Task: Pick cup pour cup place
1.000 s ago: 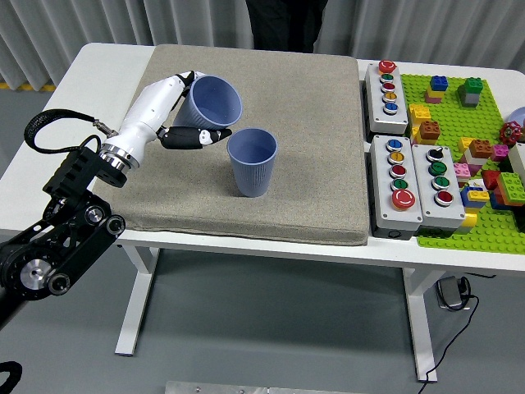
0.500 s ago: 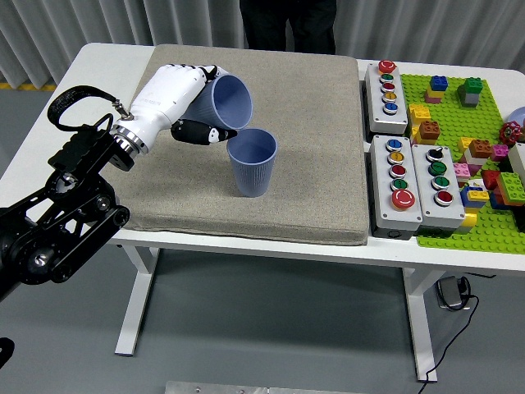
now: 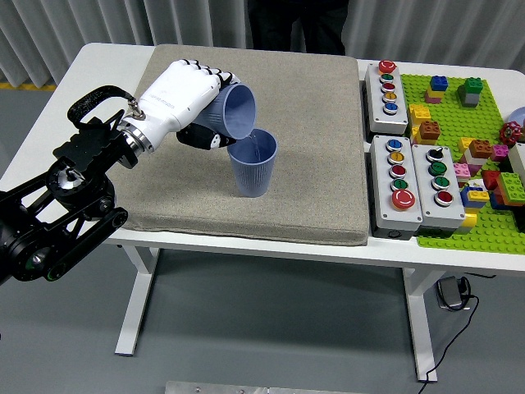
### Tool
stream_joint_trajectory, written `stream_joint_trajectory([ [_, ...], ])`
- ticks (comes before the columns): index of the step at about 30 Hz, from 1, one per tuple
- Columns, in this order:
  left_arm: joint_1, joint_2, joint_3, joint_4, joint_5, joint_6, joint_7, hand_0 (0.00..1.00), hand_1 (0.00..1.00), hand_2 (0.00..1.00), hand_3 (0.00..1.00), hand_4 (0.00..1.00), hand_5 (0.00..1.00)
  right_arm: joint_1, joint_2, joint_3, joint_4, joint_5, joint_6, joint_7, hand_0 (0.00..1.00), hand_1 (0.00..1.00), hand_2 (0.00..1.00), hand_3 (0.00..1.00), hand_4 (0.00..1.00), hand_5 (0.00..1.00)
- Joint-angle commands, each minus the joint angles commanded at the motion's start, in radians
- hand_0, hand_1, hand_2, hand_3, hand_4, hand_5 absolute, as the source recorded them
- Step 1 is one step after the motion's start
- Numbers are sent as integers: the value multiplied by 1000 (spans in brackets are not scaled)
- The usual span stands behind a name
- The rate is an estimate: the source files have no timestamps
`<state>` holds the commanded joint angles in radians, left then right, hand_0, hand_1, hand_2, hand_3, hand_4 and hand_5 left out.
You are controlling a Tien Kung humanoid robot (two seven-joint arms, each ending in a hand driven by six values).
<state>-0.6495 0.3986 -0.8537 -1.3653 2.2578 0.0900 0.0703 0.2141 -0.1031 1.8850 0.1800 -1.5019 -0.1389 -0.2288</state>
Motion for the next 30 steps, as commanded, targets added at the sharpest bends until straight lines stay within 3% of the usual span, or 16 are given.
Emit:
stream_joint_trajectory([
  [30, -91, 62, 120, -3, 11, 0, 26, 573, 478, 504, 509, 830, 162, -1, 0, 1, 0, 3, -2, 0, 696, 632, 585, 588, 2, 211],
])
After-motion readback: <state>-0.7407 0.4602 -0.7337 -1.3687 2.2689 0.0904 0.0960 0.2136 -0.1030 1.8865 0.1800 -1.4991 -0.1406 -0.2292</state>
